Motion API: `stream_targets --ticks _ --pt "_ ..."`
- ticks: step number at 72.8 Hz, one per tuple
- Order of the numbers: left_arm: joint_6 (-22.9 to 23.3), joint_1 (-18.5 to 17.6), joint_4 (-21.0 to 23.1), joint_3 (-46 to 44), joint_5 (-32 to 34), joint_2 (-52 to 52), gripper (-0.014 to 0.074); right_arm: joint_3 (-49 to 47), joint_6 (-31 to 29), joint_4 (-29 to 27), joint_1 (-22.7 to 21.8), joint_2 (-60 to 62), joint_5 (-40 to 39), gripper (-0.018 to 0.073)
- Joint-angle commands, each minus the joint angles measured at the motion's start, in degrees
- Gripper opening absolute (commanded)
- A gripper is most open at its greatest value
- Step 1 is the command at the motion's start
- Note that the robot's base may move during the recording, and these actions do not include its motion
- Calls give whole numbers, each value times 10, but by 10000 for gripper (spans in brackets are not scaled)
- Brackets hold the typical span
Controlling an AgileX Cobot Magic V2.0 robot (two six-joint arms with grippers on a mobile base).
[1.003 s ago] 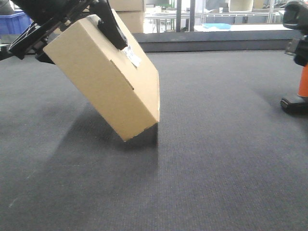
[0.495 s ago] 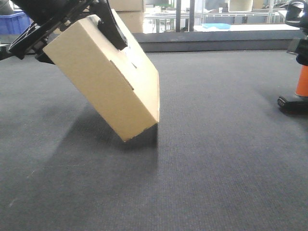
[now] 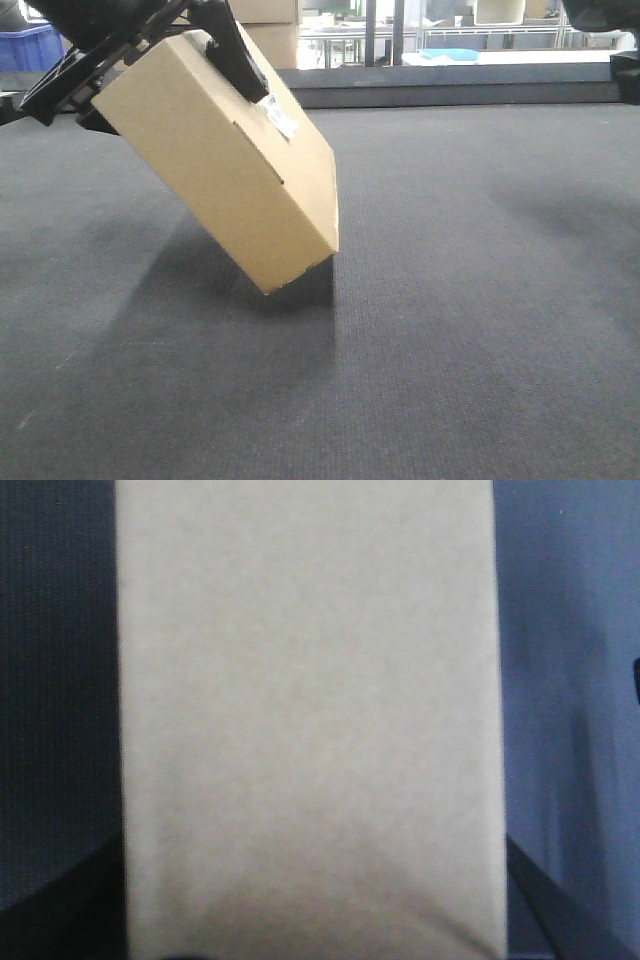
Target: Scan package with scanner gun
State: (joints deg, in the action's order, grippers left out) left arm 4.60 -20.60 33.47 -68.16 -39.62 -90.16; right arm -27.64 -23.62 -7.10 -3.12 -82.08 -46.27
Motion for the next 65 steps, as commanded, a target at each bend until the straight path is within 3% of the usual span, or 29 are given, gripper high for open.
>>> stream_targets --ticks 1,17,35,53,65 --pt "0 -4 8 -1 5 2 -111 -3 -48 3 -2 19 -8 -162" --pt "0 -4 8 -1 5 2 -111 -3 -30 0 -2 22 -10 -162" --pt "0 -4 8 -1 5 2 -111 -3 177 -22 -2 21 -40 -162" --pt "0 -4 8 -1 5 2 -111 -3 240 -29 -2 -10 -96 -162" --pt "0 -4 8 -1 5 2 -111 -3 320 -30 -2 -58 -169 -162"
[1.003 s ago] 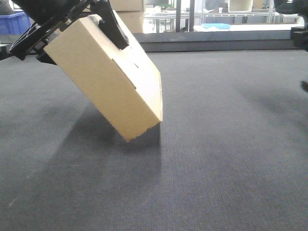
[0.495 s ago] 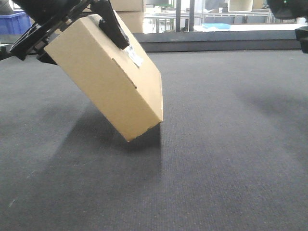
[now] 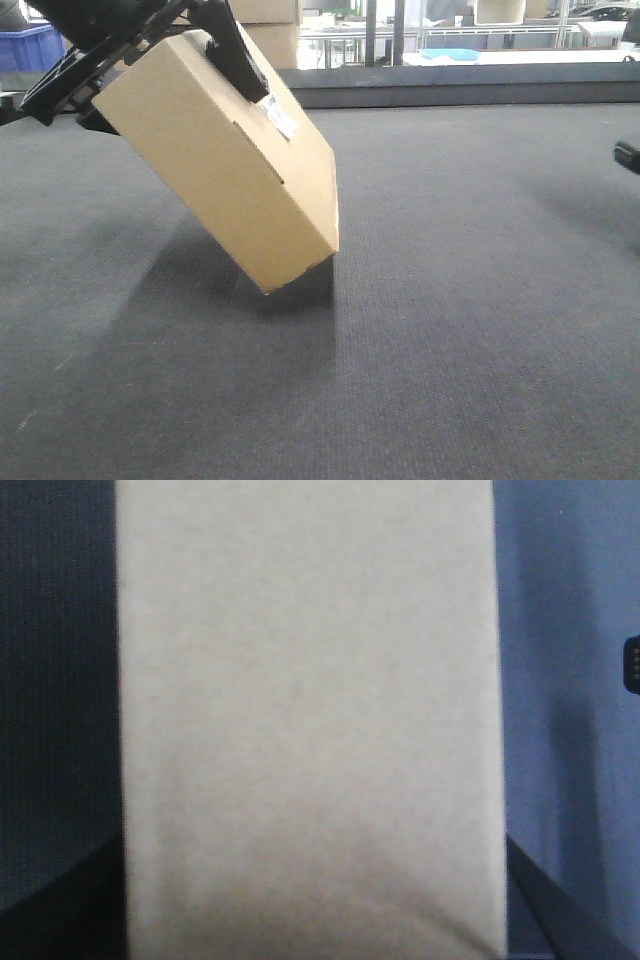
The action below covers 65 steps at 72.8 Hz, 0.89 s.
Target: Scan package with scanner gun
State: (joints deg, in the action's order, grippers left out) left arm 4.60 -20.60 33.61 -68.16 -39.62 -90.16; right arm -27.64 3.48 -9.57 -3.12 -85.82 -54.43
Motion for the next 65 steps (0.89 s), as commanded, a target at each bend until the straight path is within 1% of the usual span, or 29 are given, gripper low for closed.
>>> stream_targets --ticks 1,6,13,34,45,65 --pt "0 -4 7 -1 5 2 -111 -3 53 -5 -2 -27 -93 -162" --pt "0 -4 7 -1 5 2 -111 -3 88 -5 -2 -51 -137 -162" --pt "0 -4 7 -1 5 2 -111 -3 103 -5 -2 -75 -155 -162" --pt "0 -4 7 -1 8 2 -111 -3 104 -5 -2 -101 -155 -162" --pt "0 -4 7 -1 15 2 -111 -3 104 -5 -2 -101 -132 -162" --pt "0 -4 7 -1 15 2 -111 -3 101 -5 -2 -103 -124 -162"
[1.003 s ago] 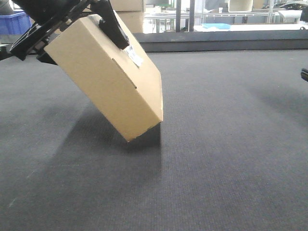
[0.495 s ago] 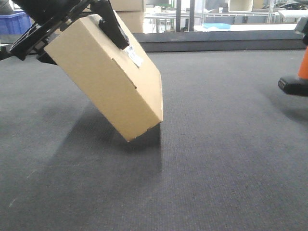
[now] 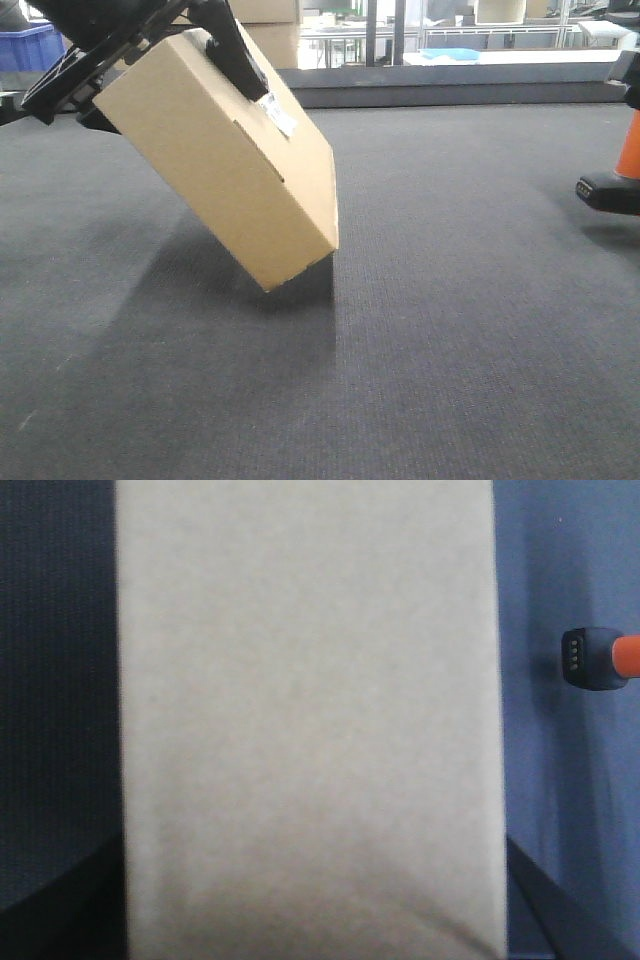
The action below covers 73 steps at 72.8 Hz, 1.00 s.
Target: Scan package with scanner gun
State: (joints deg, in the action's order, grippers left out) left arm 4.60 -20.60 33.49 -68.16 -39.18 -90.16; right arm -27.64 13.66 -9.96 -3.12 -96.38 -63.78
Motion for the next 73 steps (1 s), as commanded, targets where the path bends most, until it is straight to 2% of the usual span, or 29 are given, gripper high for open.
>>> stream_targets --ticks 1,16,23,32,43,51,59,73 --pt "0 -4 8 -1 11 2 -111 -3 -1 -2 -2 1 -30 -162" --pt "0 -4 8 -1 11 2 -111 -3 -1 19 -2 -25 -48 -162" --pt "0 -4 8 -1 9 2 -111 -3 -1 23 -2 -29 -62 -130" --pt "0 -4 8 -1 8 2 -111 -3 -1 23 -2 -29 -62 -2" --pt "0 -4 8 -1 8 2 -111 -3 -1 23 -2 -29 -62 253" --pt "0 -4 8 -1 8 2 -111 -3 -1 25 -2 -29 -62 391" --pt "0 -4 8 -1 8 2 -111 -3 -1 42 -2 -29 -62 468" --pt "0 -4 8 -1 8 2 -111 -2 -1 52 -2 -29 -59 477"
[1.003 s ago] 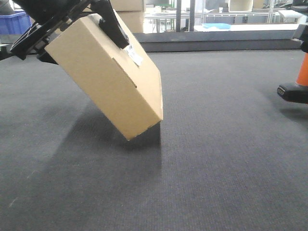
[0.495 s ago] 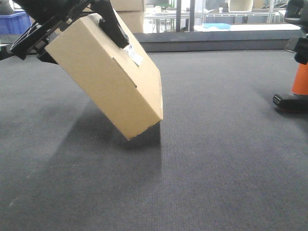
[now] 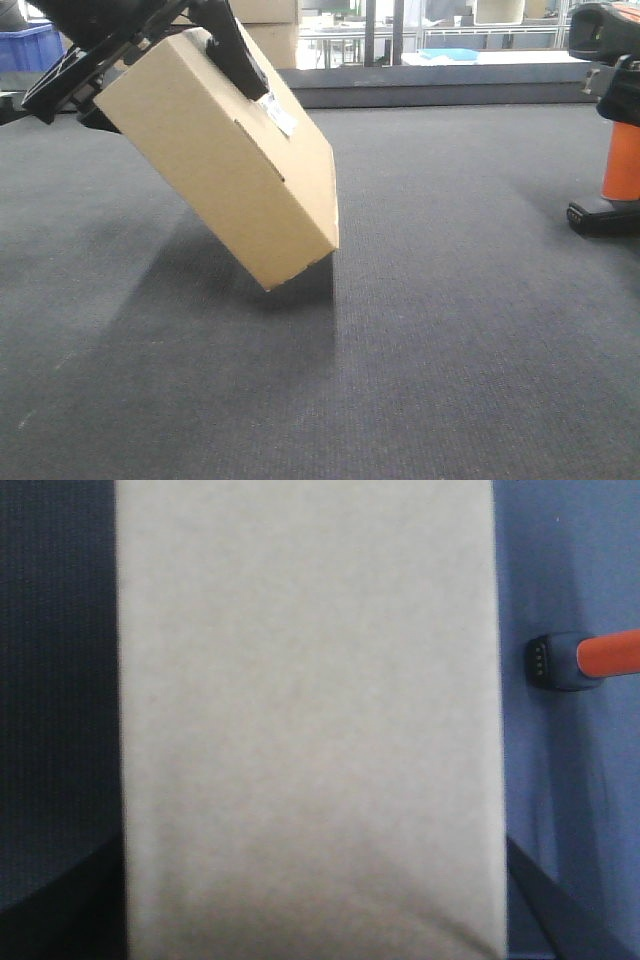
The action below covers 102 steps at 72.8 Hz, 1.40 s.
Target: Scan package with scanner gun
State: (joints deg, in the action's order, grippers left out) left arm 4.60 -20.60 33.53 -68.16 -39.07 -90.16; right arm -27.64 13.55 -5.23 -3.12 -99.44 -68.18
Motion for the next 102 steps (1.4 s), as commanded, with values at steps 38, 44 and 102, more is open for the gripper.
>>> stream_targets --ticks 38,44,102 --pt "0 -3 8 -1 7 5 -111 124 -6 4 -2 77 -18 477" --pt "0 5 8 -1 2 11 -111 146 -6 5 -2 102 -18 477" --pt "-1 172 -404 0 -163 129 -111 215 -6 87 -2 537 313 -169"
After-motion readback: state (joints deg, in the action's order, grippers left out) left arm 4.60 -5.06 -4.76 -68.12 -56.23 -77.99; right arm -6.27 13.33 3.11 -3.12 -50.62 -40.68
